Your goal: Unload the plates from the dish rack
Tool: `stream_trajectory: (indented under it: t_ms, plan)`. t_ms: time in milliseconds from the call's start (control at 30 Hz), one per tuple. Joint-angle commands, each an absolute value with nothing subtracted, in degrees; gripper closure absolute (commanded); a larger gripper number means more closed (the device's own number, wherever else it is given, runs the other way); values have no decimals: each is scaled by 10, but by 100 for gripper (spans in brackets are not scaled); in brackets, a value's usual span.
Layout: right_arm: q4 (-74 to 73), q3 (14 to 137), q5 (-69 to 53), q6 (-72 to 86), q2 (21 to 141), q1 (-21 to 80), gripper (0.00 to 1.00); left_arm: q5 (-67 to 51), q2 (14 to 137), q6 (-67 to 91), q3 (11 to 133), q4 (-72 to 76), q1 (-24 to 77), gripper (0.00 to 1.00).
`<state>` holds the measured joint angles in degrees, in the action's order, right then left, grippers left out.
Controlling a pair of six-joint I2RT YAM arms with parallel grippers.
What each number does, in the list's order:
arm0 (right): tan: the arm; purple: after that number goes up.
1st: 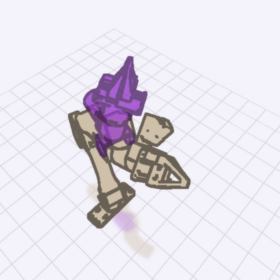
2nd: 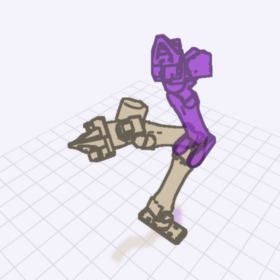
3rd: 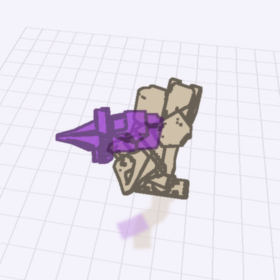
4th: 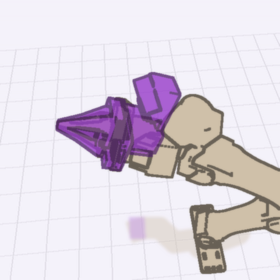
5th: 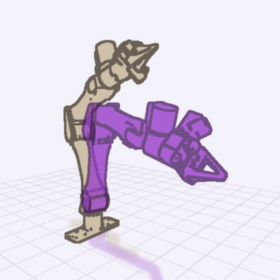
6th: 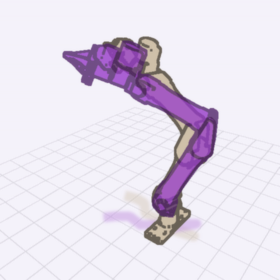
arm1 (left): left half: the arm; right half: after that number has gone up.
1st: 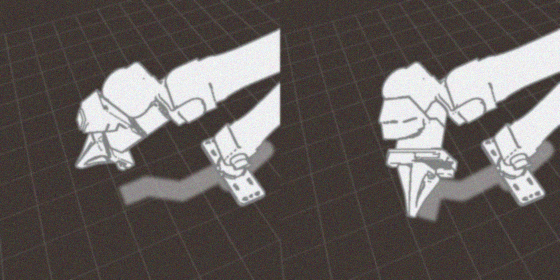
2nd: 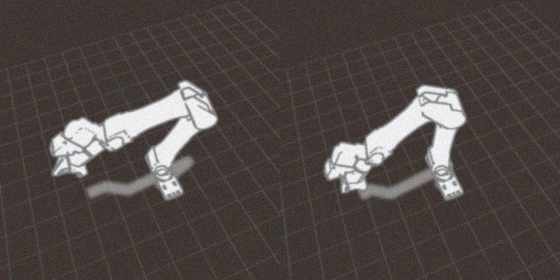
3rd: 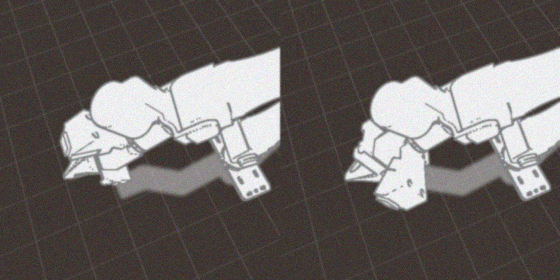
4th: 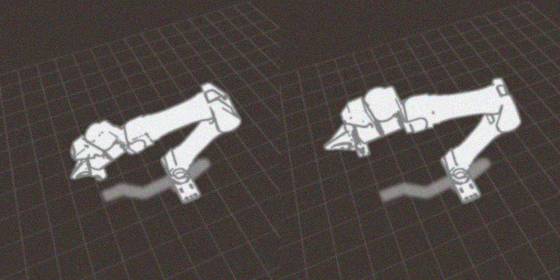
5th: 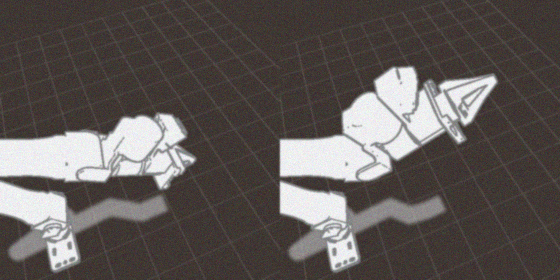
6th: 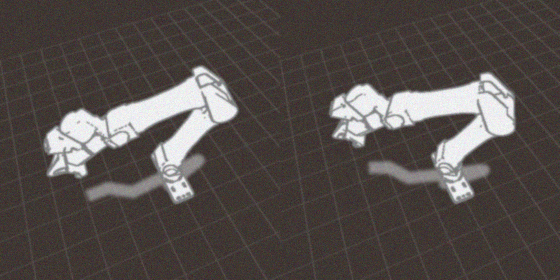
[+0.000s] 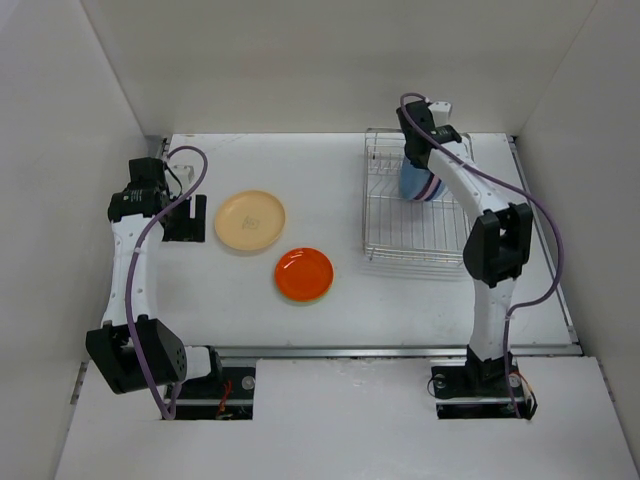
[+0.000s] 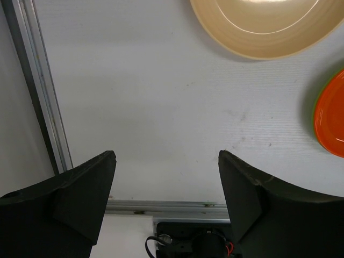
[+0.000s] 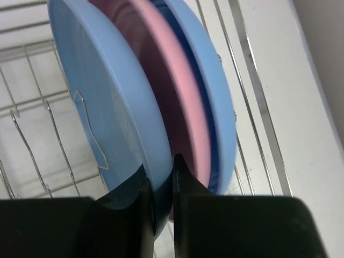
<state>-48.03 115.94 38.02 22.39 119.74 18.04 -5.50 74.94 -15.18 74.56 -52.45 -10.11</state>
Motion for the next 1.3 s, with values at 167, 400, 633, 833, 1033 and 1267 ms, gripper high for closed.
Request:
stream_trajectory:
  t_ms: [167,400,633,833,1033,1267]
  plan:
    - [-476,1170,377,237,1138,185,100,-62,731,-154,758,-540,-100,26]
    - [-502,1204,395,198,1034,197,100,-109,731,-159,789,-553,-100,24]
    - [-509,1191,306,175,951,229,100,-216,725,-182,818,-585,-100,12]
    - [-374,1042,65,170,889,265,100,-370,715,-194,845,-599,-100,9]
    - [-190,909,-236,186,897,299,100,-464,715,-184,852,-592,-100,6]
    - [-144,920,-277,200,961,367,100,-440,720,-154,818,-534,-73,5]
